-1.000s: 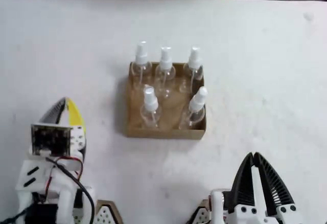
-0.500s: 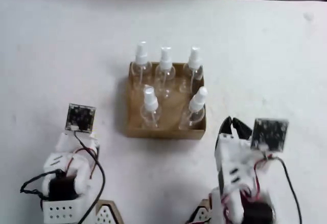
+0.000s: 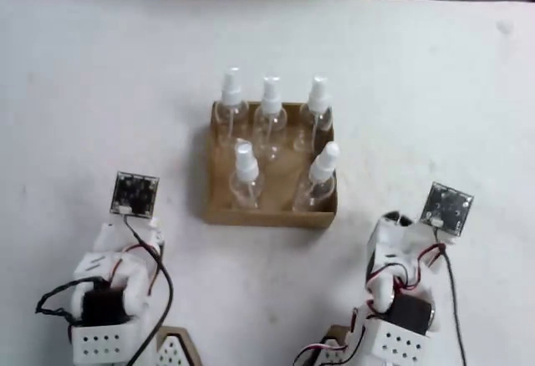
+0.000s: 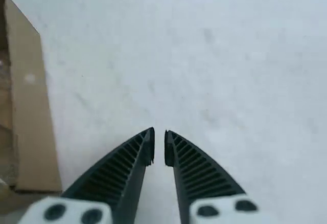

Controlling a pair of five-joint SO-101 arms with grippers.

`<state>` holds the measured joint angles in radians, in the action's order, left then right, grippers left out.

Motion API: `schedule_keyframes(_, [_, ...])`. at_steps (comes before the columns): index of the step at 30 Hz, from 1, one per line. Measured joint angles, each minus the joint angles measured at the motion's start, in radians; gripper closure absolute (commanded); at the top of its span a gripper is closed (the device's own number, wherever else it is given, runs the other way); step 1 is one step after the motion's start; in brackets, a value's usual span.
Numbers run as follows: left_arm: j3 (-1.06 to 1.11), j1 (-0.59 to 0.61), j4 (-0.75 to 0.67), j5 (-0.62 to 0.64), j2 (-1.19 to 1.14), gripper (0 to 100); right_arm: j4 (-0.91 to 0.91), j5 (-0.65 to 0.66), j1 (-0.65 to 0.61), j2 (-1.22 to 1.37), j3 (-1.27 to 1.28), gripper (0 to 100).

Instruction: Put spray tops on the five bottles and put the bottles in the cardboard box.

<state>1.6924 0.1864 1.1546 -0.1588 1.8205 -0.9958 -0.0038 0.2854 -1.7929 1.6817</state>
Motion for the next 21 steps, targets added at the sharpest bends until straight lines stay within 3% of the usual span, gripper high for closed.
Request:
schedule_keyframes(8, [0.0, 0.0, 0.117, 0.0, 0.0, 98, -0.247, 0.0, -0.002, -0.002, 0.0, 98.2])
schedule_keyframes(21, [0.0, 0.064, 0.127, 0.0, 0.0, 98, -0.265, 0.0, -0.002, -0.002, 0.0, 98.1])
